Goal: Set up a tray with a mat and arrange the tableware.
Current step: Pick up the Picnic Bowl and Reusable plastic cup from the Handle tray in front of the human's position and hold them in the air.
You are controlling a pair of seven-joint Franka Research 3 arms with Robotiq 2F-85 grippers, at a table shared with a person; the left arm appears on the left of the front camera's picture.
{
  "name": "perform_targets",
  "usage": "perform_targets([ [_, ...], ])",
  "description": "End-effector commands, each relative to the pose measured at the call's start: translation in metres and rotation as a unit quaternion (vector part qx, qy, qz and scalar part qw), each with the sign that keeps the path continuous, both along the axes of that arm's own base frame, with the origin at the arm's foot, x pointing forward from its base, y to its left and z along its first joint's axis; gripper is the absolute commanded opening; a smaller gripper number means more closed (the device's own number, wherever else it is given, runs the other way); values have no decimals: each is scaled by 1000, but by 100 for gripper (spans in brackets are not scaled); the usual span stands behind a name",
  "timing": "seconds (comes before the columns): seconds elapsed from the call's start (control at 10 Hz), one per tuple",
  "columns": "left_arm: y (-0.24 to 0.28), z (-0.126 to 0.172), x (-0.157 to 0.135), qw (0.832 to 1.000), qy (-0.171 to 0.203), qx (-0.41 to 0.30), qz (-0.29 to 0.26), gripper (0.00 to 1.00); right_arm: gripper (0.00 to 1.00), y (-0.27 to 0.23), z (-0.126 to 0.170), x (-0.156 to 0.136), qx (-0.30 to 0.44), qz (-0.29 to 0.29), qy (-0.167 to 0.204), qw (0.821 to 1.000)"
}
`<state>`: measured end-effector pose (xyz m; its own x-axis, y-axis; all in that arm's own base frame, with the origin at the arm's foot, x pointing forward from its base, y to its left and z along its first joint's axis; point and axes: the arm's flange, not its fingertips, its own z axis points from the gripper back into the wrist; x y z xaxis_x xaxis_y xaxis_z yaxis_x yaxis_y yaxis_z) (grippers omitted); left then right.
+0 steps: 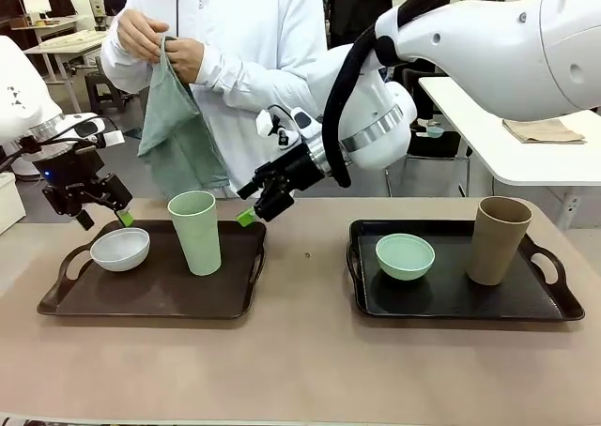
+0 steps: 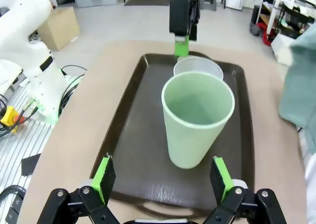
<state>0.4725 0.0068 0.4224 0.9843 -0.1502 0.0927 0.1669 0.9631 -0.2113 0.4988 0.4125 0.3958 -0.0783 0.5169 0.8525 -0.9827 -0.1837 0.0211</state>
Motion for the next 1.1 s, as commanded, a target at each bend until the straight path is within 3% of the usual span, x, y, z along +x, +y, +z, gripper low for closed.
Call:
perform_targets([
  [0.0, 1, 1, 0, 1000, -2, -1, -2, 100, 100, -6, -7, 0, -6, -1, 3, 1000],
  [0.1, -2, -7, 1, 1000, 1, 13, -20, 100, 100, 5, -21, 4, 0, -16, 13, 1000],
  [0.3, -2, -22, 5, 999, 7, 49, -3, 100, 100, 14, -54, 15, 9, -5, 58, 998],
  [0.5, 3, -39, 16, 996, 16, 86, 17, 100, 100, 19, -72, 25, 13, 5, 80, 997],
  [0.8, 25, -45, 18, 990, -9, 134, 34, 100, 100, 30, -83, 29, 10, 18, 76, 997],
  [1.0, 38, -50, 17, 990, -13, 135, 37, 100, 100, 39, -86, 35, 17, -7, 33, 999],
])
